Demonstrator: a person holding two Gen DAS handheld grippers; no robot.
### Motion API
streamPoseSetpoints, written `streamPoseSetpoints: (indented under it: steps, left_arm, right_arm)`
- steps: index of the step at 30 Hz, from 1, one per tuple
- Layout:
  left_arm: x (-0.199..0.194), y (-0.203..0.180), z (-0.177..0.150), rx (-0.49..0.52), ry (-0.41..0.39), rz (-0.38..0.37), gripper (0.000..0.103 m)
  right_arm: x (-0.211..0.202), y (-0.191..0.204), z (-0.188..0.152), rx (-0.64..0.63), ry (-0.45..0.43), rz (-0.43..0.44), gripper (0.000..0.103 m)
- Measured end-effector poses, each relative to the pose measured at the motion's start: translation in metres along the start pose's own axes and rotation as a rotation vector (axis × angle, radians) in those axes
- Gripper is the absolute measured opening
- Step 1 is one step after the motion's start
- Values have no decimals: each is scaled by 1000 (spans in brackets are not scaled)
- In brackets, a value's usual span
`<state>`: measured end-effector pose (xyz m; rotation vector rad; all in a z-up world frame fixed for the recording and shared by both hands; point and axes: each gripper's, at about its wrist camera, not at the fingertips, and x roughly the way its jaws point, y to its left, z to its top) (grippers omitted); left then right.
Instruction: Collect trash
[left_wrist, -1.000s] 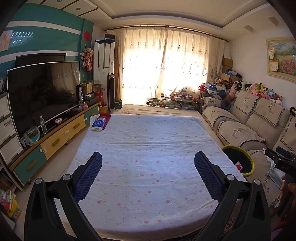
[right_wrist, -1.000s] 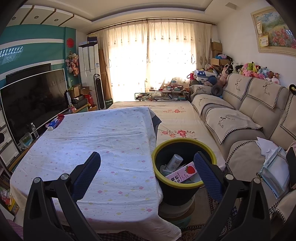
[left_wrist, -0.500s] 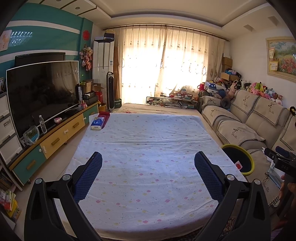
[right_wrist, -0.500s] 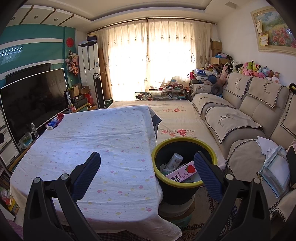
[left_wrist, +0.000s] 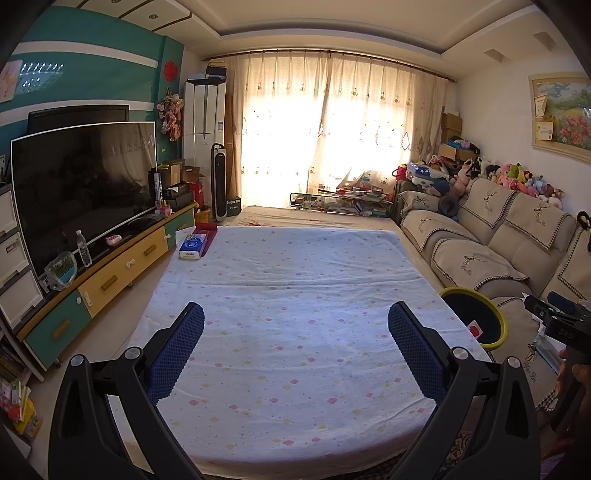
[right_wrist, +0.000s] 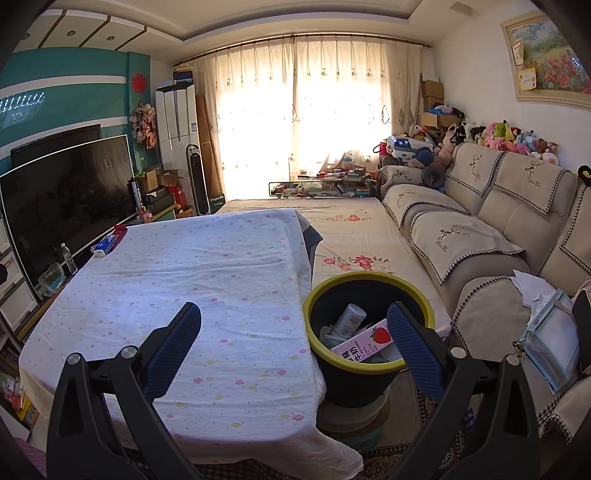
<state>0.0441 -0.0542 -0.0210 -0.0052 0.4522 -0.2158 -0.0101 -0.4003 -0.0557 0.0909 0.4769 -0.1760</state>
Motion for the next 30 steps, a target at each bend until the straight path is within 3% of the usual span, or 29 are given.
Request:
streamPoseSetpoints:
  steps: [21,26,30]
  left_arm:
    - [17,5,-3,-25,20,-21,98]
    - [62,19,14,-12,75,2,98]
    - [135,52,31,-68,144,18,98]
  right_arm:
    - [7,3,-12,3,13,3,96]
    - [22,14,0,-14,18,44,96]
    - [73,39,25,-22,69,128,96]
